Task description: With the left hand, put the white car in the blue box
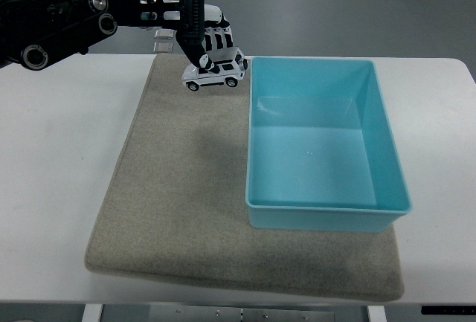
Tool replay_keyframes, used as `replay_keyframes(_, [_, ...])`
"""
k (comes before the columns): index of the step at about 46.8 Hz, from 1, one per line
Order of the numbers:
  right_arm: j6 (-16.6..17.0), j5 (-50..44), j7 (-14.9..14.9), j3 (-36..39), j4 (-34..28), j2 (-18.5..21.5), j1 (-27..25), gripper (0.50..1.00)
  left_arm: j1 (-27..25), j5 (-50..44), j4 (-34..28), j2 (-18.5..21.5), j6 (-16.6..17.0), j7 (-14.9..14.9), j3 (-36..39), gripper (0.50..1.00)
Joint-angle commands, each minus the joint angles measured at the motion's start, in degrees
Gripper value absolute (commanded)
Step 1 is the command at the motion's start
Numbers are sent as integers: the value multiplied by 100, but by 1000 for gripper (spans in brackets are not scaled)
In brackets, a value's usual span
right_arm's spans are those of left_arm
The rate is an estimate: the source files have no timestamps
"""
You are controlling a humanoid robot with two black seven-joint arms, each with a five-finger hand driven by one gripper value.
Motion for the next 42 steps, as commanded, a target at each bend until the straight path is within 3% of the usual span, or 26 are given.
replay_keyframes(1, [0, 0, 0, 0, 0, 0, 0, 936, -54, -9, -4, -21, 0, 0, -132, 525])
replay_keyframes(12, [0, 0, 0, 0, 0, 0, 0, 936, -81, -9, -338, -65, 17, 0, -264, 529])
replay_keyframes(33, [0, 0, 0, 0, 0, 0, 0, 936, -54, 9, -364, -900, 378, -9, -677, 529])
replay_keyframes(42, [0, 0, 0, 0, 0, 0, 0, 936, 16, 18, -320, -1199, 387, -1, -677, 531])
